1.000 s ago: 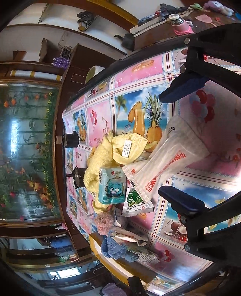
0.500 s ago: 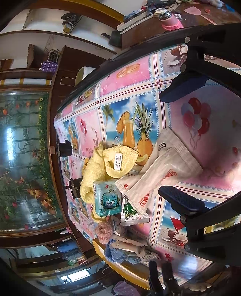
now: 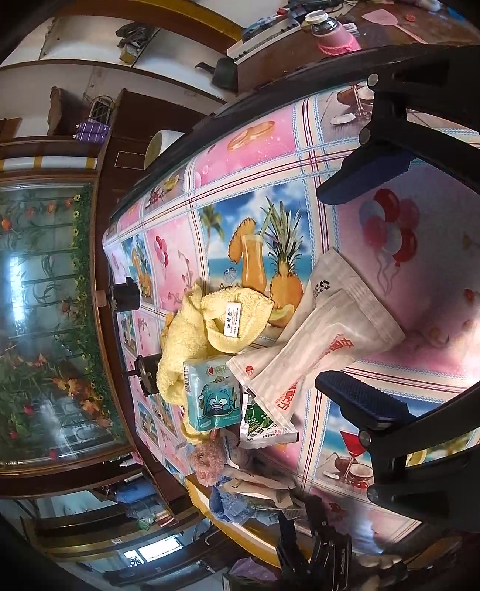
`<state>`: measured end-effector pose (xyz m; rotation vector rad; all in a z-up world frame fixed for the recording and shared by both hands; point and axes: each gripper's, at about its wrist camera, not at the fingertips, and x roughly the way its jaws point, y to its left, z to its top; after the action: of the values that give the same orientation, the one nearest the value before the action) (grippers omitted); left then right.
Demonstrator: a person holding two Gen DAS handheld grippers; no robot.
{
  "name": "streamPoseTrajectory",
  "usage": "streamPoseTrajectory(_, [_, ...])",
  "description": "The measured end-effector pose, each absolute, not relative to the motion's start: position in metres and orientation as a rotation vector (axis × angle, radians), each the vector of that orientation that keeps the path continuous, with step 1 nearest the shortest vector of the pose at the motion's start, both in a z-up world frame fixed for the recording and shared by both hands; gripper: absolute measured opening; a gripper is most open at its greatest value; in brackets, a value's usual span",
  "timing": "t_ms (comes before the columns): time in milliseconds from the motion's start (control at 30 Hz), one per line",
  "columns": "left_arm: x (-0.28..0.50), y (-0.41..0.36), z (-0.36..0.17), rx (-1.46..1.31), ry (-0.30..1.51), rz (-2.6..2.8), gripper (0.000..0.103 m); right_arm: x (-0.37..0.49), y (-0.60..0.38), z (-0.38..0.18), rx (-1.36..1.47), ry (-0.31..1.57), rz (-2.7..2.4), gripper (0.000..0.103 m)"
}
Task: Organize soft objects
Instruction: 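Grasp the white printed paper packet with the left tool while the right tool grasps the long white packet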
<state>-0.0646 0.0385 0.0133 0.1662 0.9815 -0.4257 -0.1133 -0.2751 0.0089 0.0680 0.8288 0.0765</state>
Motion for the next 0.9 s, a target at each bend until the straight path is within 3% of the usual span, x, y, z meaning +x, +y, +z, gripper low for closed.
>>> streamPoseTrajectory(67, [-0.069,0.036,0.012,0.151,0.999,-0.483,0.080,-0.113,-0.276,0.008,0.075,0.832,0.077,0.093])
streamPoseTrajectory(167, [-0.089,0.033,0.018,0.125,1.006,-0.640,0.066,-0.111,-0.277,0.006,0.082,0.846,0.086,0.093])
streamPoseTrajectory(233, [-0.107,0.031,0.025,0.141,1.008,-0.695,0.065,-0.110,-0.277,0.004,0.090,0.858,0.093,0.093])
streamPoseTrajectory(400, [-0.130,0.035,0.041,0.162,0.956,-0.700,0.066,-0.110,-0.281,0.004,0.118,0.865,0.107,0.093])
streamPoseTrajectory(433, [-0.129,0.035,0.042,0.168,0.947,-0.683,0.072,-0.110,-0.281,0.004,0.113,0.865,0.105,0.093])
streamPoseTrajectory(467, [-0.126,0.035,0.041,0.170,0.943,-0.661,0.076,-0.111,-0.281,0.005,0.103,0.863,0.101,0.093])
streamPoseTrajectory(767, [-0.127,0.004,0.011,0.299,0.965,-0.589,0.082,-0.104,-0.255,0.020,-0.058,0.853,0.149,0.093])
streamPoseTrajectory(800, [-0.127,0.005,0.012,0.287,0.966,-0.591,0.077,-0.101,-0.248,0.020,-0.092,0.851,0.163,0.093])
streamPoseTrajectory(833, [-0.127,0.007,0.015,0.261,0.969,-0.605,0.065,-0.097,-0.240,0.020,-0.129,0.852,0.176,0.093])
streamPoseTrajectory(900, [-0.126,0.013,0.018,0.201,0.987,-0.621,0.063,-0.090,-0.225,0.018,-0.196,0.860,0.198,0.093])
